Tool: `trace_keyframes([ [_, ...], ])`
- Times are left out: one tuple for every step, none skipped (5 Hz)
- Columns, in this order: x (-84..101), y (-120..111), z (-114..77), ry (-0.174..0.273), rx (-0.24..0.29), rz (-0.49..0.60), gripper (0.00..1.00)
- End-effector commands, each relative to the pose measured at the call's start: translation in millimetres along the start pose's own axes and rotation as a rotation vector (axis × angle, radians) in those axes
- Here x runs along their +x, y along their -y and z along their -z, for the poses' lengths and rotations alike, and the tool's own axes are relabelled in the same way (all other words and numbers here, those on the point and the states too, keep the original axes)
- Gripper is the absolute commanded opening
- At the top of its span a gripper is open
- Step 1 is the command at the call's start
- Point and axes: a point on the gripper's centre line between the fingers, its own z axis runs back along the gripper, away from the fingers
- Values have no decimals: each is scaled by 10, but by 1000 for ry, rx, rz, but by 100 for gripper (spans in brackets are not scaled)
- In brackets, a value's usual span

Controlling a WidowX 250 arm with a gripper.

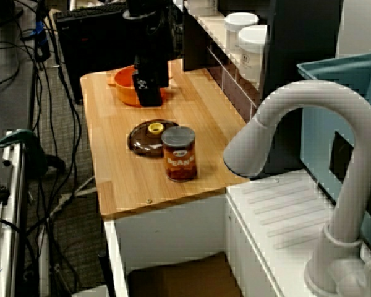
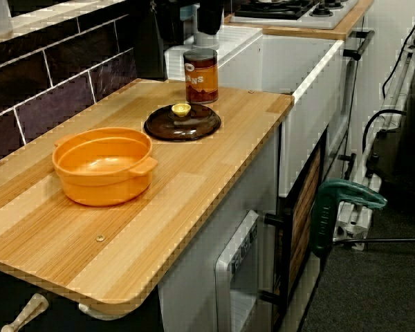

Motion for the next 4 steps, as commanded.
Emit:
trace_keyframes([
  [343,194,-40,87,-43,271,100],
  [413,395,16,57,-89,358,100],
  [434,556,22,53,-102,397,100],
  [436,665,51,39,-100,408,100],
])
